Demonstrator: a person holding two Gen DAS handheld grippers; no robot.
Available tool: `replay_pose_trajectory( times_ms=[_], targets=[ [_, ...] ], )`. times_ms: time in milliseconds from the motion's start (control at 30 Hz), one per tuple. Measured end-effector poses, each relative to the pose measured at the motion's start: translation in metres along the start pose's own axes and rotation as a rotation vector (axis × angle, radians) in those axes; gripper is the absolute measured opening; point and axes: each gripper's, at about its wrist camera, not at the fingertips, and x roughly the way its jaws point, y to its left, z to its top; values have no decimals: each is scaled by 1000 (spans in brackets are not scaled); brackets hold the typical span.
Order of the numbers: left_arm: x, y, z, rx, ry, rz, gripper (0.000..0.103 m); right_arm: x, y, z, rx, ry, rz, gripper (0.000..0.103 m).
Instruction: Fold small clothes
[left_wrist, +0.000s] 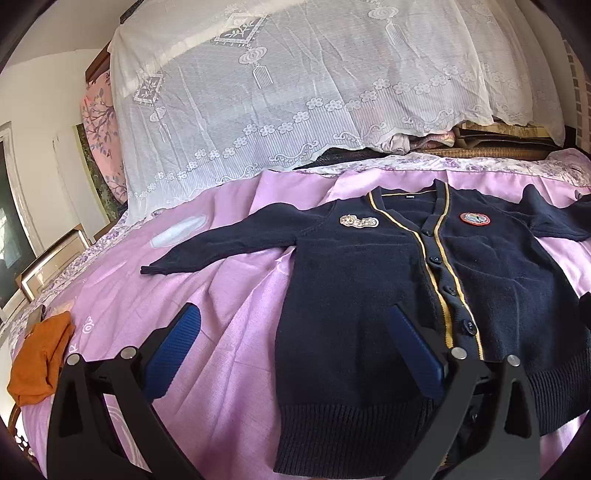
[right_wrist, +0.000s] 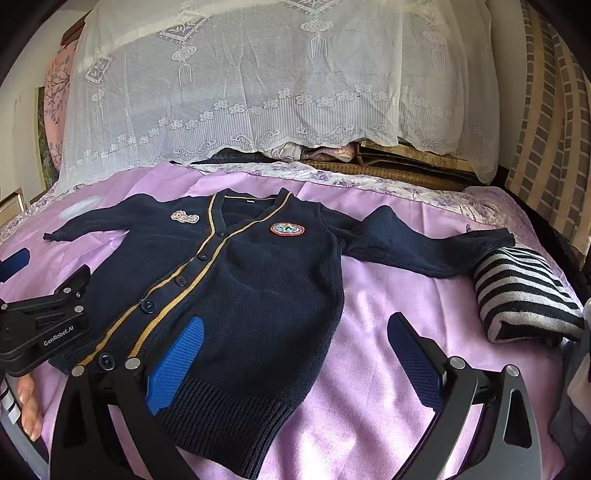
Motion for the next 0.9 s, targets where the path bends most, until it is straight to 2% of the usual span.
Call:
replay_pose_trajectory(
  times_ms=[900],
  targets=[
    [3, 0, -2, -4, 11, -10, 99, 3, -3, -1, 9, 11, 0, 100]
  ],
)
